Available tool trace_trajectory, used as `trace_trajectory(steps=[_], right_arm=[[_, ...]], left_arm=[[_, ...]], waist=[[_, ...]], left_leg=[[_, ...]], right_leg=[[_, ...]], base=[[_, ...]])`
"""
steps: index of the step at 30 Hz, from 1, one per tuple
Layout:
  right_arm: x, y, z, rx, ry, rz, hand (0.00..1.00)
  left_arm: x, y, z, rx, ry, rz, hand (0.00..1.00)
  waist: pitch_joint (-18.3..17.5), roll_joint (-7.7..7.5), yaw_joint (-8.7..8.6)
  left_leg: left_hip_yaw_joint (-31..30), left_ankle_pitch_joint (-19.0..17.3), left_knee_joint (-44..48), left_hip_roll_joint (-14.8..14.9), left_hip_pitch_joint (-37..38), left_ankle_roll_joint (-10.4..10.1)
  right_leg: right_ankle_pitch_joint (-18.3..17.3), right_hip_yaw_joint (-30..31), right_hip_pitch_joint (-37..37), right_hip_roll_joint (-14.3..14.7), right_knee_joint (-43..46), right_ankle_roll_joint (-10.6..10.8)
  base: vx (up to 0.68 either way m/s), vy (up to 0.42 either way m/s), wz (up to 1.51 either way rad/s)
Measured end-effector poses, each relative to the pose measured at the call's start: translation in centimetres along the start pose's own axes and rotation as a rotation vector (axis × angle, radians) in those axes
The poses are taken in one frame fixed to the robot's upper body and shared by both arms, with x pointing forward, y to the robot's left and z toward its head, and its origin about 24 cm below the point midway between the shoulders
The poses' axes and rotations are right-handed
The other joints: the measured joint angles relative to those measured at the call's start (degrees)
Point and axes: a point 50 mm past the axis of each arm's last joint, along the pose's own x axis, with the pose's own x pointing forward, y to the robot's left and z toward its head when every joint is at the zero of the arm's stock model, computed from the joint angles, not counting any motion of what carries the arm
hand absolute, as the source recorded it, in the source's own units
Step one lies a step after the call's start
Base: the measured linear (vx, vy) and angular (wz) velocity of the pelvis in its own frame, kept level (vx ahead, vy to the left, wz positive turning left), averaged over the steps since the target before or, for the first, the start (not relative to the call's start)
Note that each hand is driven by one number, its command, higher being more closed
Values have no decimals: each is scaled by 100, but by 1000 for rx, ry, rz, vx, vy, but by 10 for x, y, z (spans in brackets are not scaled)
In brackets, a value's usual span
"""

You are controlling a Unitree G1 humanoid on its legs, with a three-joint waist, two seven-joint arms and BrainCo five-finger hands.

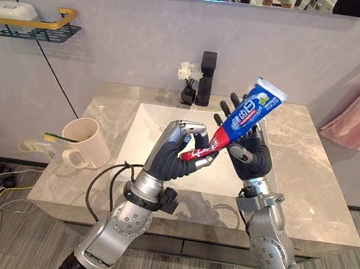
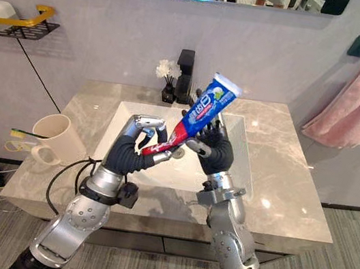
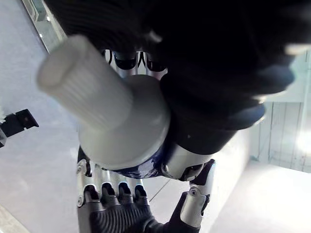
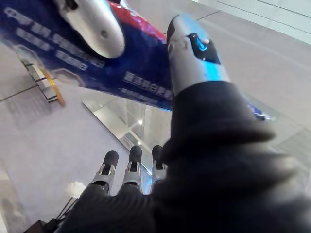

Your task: Organize washtable

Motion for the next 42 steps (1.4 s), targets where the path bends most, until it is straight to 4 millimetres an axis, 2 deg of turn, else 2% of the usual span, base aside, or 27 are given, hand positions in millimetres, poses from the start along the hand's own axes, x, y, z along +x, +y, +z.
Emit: trace_trajectory(steps=[8, 9, 16, 24, 37, 38, 42], right_arm=[[-1, -5, -7, 3, 44, -20, 0], [0, -5, -7, 2, 43, -18, 100], [5, -1, -5, -4, 34, 16, 100], [4, -6, -12, 1, 77, 6, 100], [5, -5, -14, -16, 98, 17, 100], [5, -5, -14, -16, 99, 18, 100], [5, -6, -14, -19, 103, 15, 100]], left_arm=[[-2, -2, -7, -25, 45, -5, 100], [-2, -3, -8, -34, 48, -3, 100], [-4, -3, -9, -65, 71, 2, 100], [-10, -8, -18, -88, 127, -22, 100], [-16, -11, -20, -131, 168, -6, 100], [-16, -11, -20, -131, 169, -6, 0], [-20, -11, -24, -127, 194, -2, 0]], waist=[[-19, -32, 30], [-19, -33, 33], [-21, -35, 50], [-71, -120, 97], [-71, -121, 102], [-71, -121, 102], [-71, -121, 102]], left_leg=[[1, 2, 0, -1, 7, 0], [1, 2, 0, -1, 7, 0], [5, 2, 0, -1, 10, 0], [18, 2, -1, -4, 16, 0], [51, 2, -16, -7, 15, 0], [51, 2, -17, -7, 15, 0], [53, 2, -18, -7, 16, 1]], right_leg=[[3, 2, 4, 0, 0, 0], [3, 2, 4, 0, 0, 0], [8, 8, 4, 0, 0, 2], [15, 25, 2, -2, -1, 4], [19, 61, -26, -4, -1, 10], [19, 63, -27, -4, -1, 10], [20, 67, -28, -4, -1, 10]], base=[[0, 0, 0], [0, 0, 0], [0, 0, 0], [0, 0, 0], [0, 0, 0], [0, 0, 0], [0, 0, 0]])
